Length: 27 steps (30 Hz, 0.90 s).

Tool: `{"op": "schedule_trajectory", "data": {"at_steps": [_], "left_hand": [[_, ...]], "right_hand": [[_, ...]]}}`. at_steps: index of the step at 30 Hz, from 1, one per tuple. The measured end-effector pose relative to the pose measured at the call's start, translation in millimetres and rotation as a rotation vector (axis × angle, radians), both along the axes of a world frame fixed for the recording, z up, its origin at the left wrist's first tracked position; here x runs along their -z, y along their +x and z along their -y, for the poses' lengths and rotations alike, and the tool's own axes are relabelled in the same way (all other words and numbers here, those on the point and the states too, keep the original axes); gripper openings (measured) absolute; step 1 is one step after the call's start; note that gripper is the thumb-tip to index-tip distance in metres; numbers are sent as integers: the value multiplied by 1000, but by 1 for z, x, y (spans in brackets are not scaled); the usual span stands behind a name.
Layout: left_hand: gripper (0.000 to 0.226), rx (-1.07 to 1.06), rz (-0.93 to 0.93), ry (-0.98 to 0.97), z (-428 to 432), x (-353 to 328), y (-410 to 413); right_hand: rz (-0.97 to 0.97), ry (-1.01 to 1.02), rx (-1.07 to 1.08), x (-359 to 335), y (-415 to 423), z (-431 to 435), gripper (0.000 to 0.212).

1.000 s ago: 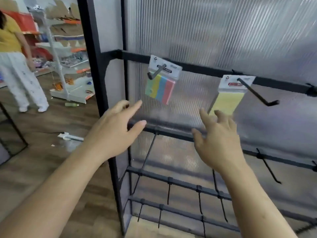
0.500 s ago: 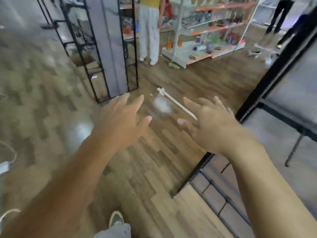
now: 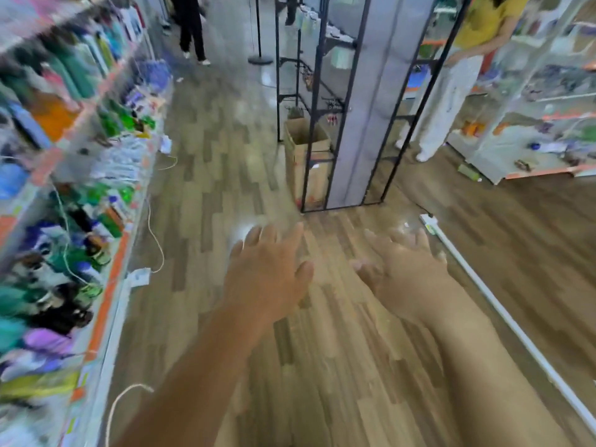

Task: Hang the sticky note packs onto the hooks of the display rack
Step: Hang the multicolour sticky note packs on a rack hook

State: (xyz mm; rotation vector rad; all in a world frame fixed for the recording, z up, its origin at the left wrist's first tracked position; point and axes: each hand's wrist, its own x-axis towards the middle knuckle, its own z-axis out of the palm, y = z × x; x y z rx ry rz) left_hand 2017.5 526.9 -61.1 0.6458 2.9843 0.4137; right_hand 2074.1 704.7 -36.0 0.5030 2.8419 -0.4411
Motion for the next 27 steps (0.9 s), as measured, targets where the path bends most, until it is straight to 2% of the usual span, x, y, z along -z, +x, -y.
{"op": "schedule_trajectory", "data": {"at_steps": [11,20,27], "left_hand": [[60,-102,10,56,-26,8,-190],[63,-232,-51,77,-75,-14,-388],[64,-228,-49,82,-85,-5,-535]], "right_hand": [[1,-53,-44,13,-209,-34,57],[-37,-8,-156,-8,-422,-83,52],[-7,7,-168,-2,-570,-91,54]]}}
